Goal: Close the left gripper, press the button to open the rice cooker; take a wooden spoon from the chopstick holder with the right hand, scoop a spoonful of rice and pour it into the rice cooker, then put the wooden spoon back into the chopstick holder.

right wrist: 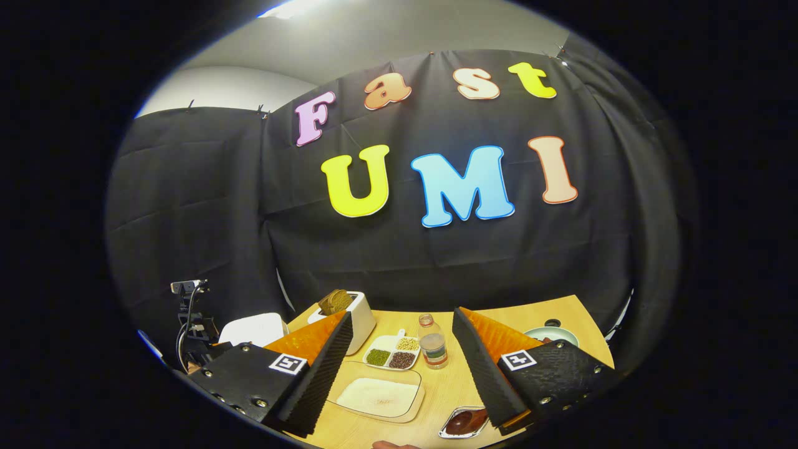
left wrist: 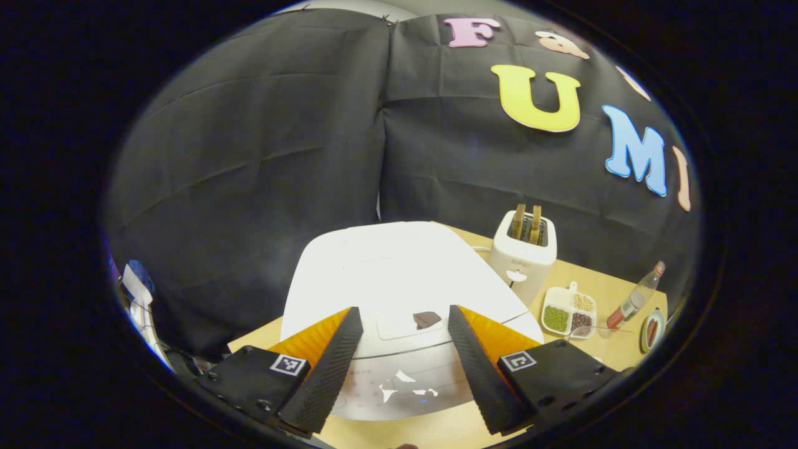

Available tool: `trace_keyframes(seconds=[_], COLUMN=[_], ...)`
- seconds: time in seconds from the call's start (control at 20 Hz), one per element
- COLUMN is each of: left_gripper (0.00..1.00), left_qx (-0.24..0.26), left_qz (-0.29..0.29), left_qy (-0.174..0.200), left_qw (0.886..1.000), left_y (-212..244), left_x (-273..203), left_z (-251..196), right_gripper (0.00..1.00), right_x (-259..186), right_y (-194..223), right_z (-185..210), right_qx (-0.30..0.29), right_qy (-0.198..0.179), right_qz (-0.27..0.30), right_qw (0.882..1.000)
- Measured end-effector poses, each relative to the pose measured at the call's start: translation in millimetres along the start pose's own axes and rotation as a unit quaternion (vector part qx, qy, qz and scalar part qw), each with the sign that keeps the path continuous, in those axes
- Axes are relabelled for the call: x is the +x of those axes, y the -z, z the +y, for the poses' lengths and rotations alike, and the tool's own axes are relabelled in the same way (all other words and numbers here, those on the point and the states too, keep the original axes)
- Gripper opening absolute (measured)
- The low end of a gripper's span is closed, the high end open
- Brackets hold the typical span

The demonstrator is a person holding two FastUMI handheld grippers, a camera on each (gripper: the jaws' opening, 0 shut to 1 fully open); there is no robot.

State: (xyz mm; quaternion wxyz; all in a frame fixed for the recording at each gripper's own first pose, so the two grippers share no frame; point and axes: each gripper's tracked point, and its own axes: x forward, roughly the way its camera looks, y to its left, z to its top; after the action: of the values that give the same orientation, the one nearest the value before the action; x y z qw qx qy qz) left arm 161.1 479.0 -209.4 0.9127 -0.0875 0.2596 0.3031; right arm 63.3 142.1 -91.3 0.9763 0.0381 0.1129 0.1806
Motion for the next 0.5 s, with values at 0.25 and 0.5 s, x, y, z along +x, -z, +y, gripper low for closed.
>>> trace_keyframes(seconds=[0.25,0.5], left_gripper=[0.99,0.98], left_qx=[-0.005,-0.018], left_qz=[0.002,-0.001], left_qy=[0.001,0.015], left_qw=[1.000,1.000], left_y=[2.3,-5.4], left_x=[-1.6,-3.9], left_z=[0.5,1.0], right_gripper=[0.98,0.98], right_x=[0.7,-5.4], right_y=[2.2,3.4], right_z=[11.7,1.8], right_qx=[-0.001,0.001], right_qy=[-0.017,-0.012], right_qz=[0.003,0.001], right_qw=[1.000,1.000])
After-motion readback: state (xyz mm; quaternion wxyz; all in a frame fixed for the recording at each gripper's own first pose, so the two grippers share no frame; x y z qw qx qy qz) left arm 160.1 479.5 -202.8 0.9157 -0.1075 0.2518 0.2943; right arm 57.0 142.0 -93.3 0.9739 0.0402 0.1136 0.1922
